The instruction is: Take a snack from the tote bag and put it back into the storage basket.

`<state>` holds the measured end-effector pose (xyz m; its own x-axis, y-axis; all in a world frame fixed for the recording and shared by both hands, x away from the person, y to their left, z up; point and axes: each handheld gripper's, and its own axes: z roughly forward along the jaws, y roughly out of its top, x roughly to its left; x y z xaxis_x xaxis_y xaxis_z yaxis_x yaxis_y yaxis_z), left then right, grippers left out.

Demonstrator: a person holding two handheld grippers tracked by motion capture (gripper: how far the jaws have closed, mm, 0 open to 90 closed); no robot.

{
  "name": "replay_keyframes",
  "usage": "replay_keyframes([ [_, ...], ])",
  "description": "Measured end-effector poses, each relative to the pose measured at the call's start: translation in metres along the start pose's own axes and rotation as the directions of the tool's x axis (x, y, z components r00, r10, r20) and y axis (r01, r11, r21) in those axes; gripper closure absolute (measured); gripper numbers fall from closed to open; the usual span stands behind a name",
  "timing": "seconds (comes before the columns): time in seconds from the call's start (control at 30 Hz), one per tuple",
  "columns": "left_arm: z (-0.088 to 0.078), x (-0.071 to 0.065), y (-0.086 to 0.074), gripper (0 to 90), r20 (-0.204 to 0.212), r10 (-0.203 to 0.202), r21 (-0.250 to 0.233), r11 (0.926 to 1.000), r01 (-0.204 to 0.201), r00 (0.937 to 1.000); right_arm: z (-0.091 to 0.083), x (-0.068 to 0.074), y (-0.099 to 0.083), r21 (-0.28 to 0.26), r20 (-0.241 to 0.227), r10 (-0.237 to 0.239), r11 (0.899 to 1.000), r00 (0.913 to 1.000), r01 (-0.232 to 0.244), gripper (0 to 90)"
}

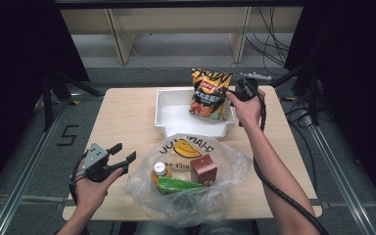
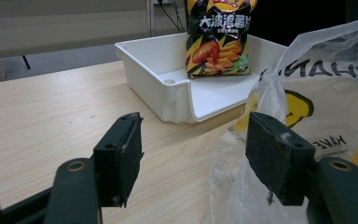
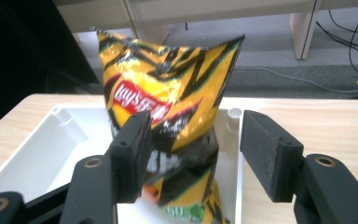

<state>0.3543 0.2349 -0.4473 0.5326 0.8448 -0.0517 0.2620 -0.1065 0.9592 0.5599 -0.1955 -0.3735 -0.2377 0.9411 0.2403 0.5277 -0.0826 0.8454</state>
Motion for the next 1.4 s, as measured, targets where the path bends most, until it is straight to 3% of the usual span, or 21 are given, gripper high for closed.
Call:
replay_keyframes([
  [0.07, 0.001, 0.0, -0.001, 35.6, 0.011, -0.001, -0.013, 0.9999, 0.001, 0.9999, -0.004, -0.002, -0.002, -0.009, 0.0, -0.028, 1.0, 0.9996, 0.028, 45.8],
  [0.1, 0.001, 0.0, -0.001, 35.6, 0.01, 0.004, -0.012, 0.9999, -0.004, 0.9999, -0.008, 0.0, -0.004, 0.003, 0.0, -0.01, 1.0, 1.0, 0.01, 47.6],
  [0.13, 0.001, -0.001, -0.002, 35.6, 0.003, -0.003, -0.005, 1.0, 0.003, 1.0, -0.009, -0.003, -0.004, -0.006, -0.01, -0.042, 0.999, 0.9991, 0.042, 48.5],
  [0.17, 0.001, -0.001, -0.002, 35.6, 0.007, -0.001, -0.008, 1.0, 0.001, 1.0, -0.013, -0.001, -0.006, 0.011, -0.012, -0.014, 1.0, 0.9998, 0.014, 49.1],
  [0.23, 0.0, -0.001, -0.003, 35.6, 0.002, -0.004, -0.005, 1.0, 0.004, 1.0, -0.015, -0.003, -0.007, 0.006, -0.019, -0.037, 0.999, 0.9991, 0.038, 49.8],
  [0.33, -0.002, -0.001, -0.004, 35.6, -0.011, -0.005, 0.01, 0.9999, 0.005, 0.9999, -0.023, -0.002, -0.01, 0.014, -0.022, -0.03, 0.999, 0.9993, 0.031, 49.8],
  [0.37, -0.002, -0.001, -0.005, 35.6, -0.011, -0.003, 0.01, 0.9999, 0.004, 0.9999, -0.024, -0.006, -0.011, 0.001, -0.027, -0.088, 0.996, 0.9958, 0.088, 50.1],
  [0.47, -0.002, -0.002, -0.005, 35.6, -0.012, 0.0, 0.012, 0.9999, 0.0, 0.9999, -0.034, -0.003, -0.014, 0.016, -0.044, -0.028, 0.999, 0.9987, 0.028, 50.6],
  [0.77, -0.002, -0.004, -0.004, 35.5, -0.019, 0.001, 0.01, 0.9999, -0.001, 0.9998, -0.06, -0.004, -0.019, 0.003, -0.081, -0.066, 0.998, 0.9945, 0.067, 50.6],
  [0.83, -0.002, -0.004, -0.004, 35.5, -0.018, 0.003, 0.01, 0.9999, -0.003, 0.9998, -0.066, 0.001, -0.022, 0.015, -0.083, -0.035, 0.999, 0.996, 0.036, 50.4],
  [1.03, -0.004, -0.005, -0.003, 35.5, -0.024, 0.012, 0.006, 0.9999, -0.011, 0.9996, -0.078, 0.005, -0.029, 0.015, -0.106, -0.06, 0.998, 0.9925, 0.062, 49.5],
  [1.1, -0.004, -0.005, -0.003, 35.5, -0.024, 0.019, 0.005, 0.9998, -0.019, 0.9995, -0.084, 0.01, -0.031, 0.011, -0.106, -0.049, 0.999, 0.9932, 0.05, 49.1],
  [1.13, -0.004, -0.006, -0.003, 35.5, -0.027, 0.016, 0.004, 0.9999, -0.016, 0.9995, -0.085, 0.008, -0.031, -0.008, -0.113, -0.086, 0.996, 0.9898, 0.085, 49.0],
  [1.17, -0.004, -0.006, -0.003, 35.5, -0.028, 0.019, 0.005, 0.9998, -0.019, 0.9994, -0.09, 0.011, -0.033, 0.0, -0.112, -0.056, 0.998, 0.9921, 0.056, 48.8],
  [1.4, -0.007, -0.007, -0.004, 35.5, -0.031, 0.039, 0.0, 0.9992, -0.039, 0.9988, -0.107, 0.016, -0.038, -0.01, -0.122, -0.09, 0.996, 0.9884, 0.09, 47.7],
])
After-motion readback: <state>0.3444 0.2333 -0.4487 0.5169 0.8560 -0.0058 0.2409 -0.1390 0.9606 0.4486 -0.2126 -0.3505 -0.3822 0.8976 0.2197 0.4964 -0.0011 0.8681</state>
